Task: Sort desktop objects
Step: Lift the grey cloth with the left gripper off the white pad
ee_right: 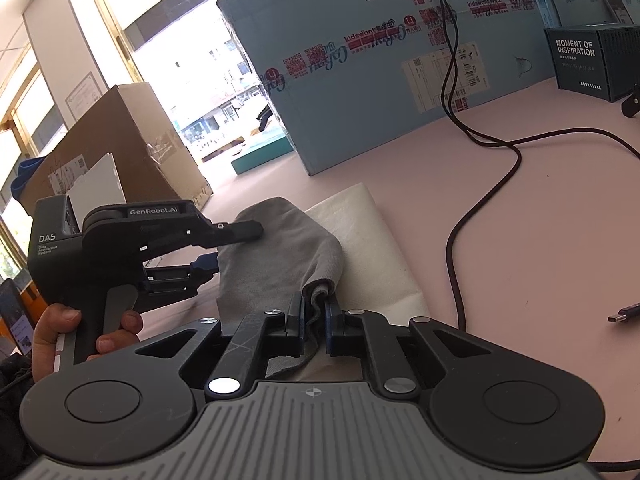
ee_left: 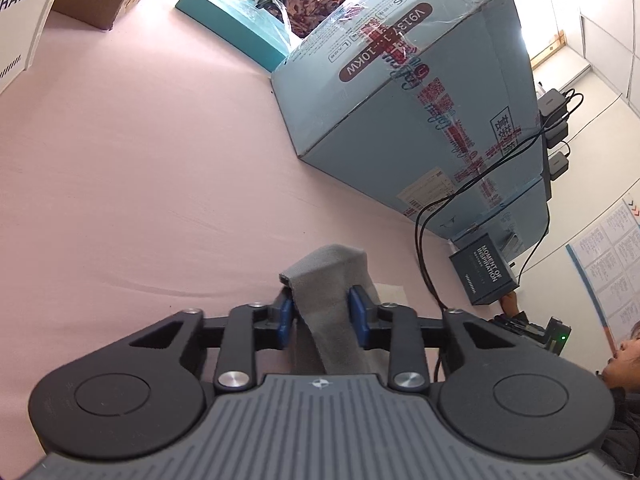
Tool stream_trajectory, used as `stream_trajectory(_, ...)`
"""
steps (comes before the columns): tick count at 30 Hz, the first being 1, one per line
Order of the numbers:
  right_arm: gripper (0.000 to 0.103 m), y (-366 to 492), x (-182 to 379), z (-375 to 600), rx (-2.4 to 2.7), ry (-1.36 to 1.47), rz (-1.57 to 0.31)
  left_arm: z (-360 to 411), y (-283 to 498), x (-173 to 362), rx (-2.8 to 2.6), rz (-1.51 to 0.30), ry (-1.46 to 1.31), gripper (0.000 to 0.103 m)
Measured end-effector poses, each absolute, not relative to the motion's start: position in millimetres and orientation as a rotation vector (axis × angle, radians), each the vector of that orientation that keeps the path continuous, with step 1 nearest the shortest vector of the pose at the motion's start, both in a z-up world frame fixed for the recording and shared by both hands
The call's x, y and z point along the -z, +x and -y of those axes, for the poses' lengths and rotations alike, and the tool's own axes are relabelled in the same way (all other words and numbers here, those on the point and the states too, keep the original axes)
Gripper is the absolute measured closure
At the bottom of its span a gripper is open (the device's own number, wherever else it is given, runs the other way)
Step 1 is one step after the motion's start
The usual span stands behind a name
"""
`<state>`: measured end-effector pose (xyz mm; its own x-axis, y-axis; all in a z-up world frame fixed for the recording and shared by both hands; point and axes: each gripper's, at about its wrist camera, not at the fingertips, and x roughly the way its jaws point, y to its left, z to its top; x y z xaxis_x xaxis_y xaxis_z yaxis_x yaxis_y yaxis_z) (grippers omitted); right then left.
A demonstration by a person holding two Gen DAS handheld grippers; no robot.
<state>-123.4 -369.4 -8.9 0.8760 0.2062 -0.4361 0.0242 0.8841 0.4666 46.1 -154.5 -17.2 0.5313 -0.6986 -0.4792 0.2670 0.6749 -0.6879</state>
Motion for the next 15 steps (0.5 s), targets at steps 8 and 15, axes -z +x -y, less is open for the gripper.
stream_trajectory(8,0.094,-130,1,362,-0.095,0.428,-0.441,161,15,-6,0.616,-0.636,-0.413,0.092)
stream_trajectory(15,0.095,-151,-20,354,-0.058,0.392,-0.267,142,-3,-24,0.632,-0.586,-0.455,0.093)
